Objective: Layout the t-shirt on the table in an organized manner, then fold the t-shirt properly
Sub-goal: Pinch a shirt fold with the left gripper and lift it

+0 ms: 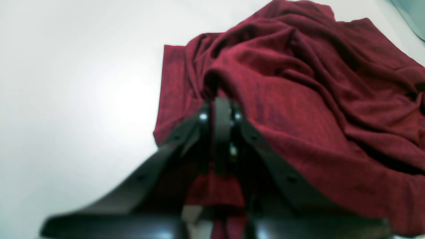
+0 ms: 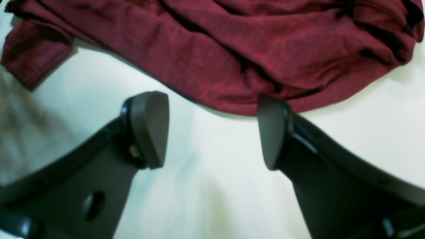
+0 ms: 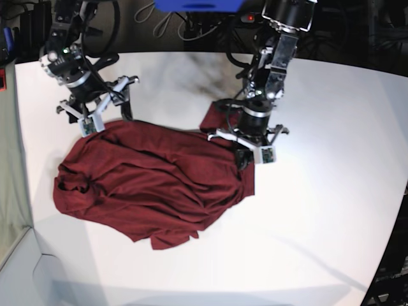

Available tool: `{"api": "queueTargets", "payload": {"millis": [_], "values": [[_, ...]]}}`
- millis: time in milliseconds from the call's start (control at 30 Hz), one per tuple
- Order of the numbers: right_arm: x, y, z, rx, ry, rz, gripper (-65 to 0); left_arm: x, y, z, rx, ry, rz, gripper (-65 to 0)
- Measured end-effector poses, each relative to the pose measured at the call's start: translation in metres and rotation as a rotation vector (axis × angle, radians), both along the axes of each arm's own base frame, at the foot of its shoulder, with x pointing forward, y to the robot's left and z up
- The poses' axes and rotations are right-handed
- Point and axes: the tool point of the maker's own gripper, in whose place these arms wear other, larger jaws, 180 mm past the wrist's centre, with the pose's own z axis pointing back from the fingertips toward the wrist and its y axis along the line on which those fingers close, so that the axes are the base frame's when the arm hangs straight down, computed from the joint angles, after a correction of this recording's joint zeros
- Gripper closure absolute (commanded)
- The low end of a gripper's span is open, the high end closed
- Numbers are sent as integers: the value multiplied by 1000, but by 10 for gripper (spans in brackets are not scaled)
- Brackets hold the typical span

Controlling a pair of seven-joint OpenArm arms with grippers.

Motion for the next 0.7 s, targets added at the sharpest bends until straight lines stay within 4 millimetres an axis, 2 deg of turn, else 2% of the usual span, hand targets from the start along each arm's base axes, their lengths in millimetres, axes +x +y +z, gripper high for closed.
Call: {"api": "queueTargets", "payload": {"millis": [100,200,300,367,533,600,700], "values": [[1,0,1,-1,-3,0,-419,-4,-1,15,-17,-28,3,-3],[3,-1,2,-1,-8,-1,-419,-4,-3,58,-51,-132,3,-3],[3,-2,2,-3,-10,-1,-419,-6,-8,110,-85,-264,-2,-3],[3,-2,2,-4,-7,-1,-419,-16,-20,130,-110,-309,-42,-3],[7,-14,6,-46,-18,8,-419,-57,-49,139,-145,-296,-150,-3],[11,-23,10,-53,-33,-14,-419,-71,-68,143,-165,-297,-208,-3],[13,-45,15,-73,-45,-72,-419,-98,-97,134,-192,-251,-308,-3]]}}
